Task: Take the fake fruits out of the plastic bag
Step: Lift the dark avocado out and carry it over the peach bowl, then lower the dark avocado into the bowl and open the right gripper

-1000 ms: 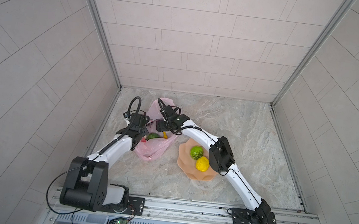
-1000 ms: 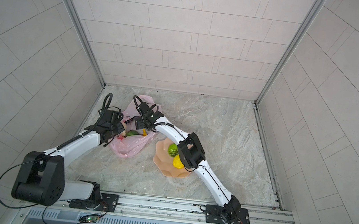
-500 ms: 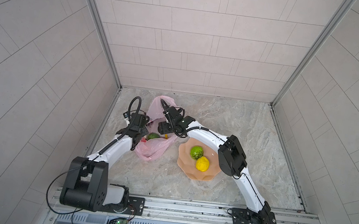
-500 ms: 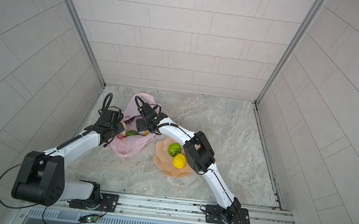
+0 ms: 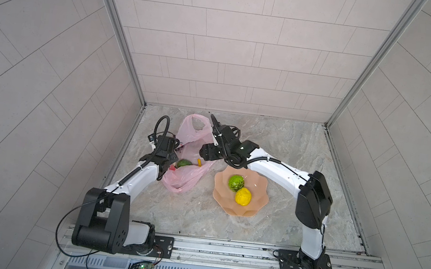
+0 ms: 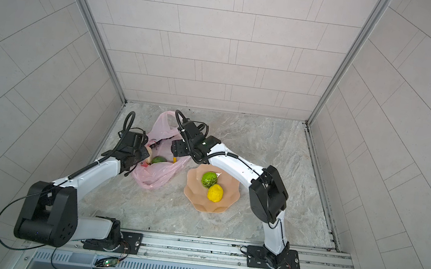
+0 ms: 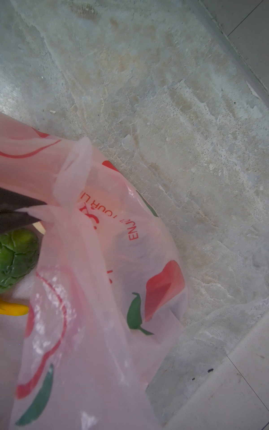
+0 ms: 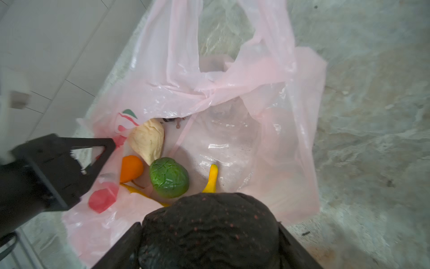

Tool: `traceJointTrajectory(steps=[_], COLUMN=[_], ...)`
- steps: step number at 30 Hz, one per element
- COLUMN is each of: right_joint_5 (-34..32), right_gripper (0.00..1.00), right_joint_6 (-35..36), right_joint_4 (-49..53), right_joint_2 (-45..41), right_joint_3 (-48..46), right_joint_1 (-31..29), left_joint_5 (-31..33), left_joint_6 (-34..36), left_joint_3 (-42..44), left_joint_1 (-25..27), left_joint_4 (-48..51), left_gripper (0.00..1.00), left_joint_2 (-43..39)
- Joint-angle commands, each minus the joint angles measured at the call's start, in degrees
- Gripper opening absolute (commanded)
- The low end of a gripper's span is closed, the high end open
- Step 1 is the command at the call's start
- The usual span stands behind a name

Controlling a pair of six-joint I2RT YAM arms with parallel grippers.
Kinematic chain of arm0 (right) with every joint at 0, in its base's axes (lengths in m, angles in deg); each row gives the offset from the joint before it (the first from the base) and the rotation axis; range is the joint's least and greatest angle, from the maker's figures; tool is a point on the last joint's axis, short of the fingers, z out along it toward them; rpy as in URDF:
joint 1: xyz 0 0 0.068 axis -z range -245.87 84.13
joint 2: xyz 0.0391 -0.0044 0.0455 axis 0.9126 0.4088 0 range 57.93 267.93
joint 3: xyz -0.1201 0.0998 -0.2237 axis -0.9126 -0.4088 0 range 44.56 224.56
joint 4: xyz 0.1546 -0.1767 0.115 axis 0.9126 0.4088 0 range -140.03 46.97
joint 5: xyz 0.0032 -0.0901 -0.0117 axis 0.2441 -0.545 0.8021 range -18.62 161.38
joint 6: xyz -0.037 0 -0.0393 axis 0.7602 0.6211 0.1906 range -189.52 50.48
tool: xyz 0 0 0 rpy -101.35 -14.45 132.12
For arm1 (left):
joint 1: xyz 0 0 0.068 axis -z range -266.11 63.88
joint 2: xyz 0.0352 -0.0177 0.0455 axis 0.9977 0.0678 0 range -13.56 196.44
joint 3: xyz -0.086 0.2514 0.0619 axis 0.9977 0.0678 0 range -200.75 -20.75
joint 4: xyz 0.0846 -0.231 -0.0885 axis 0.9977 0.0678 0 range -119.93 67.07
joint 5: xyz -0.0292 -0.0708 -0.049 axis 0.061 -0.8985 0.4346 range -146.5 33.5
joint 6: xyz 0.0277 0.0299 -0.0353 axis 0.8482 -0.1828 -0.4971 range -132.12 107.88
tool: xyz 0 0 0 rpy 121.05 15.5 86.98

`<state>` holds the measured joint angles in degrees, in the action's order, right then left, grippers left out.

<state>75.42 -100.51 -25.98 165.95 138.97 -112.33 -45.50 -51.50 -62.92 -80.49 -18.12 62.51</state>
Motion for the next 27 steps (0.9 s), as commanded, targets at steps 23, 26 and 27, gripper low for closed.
traceJointTrajectory(steps=[23,26,27], right_joint_5=[-16.16,-16.64,-16.90], right_gripper=[0.65,0.65,0.65], right_joint_6=[-27.14,-29.00,-29.50], right_joint_4=[-3.90,-4.31,-4.48], right_joint_2=[-30.14,-30.27,-30.39], right_joint_3=[-41.18,-42.57,-42.93], right_joint_1=[2.25,2.25,2.25], left_joint_5=[1.19,1.21,1.21], left_joint_6=[0.70,0.67,0.70], left_joint_3=[0.35,0.37,0.39], left_joint_1=[0.04,0.04,0.01], left_joint_4=[0.42,0.41,0.48], left_gripper=[0.00,0.00,0.00], left_joint_2=[-1.42,-1.46,-1.48])
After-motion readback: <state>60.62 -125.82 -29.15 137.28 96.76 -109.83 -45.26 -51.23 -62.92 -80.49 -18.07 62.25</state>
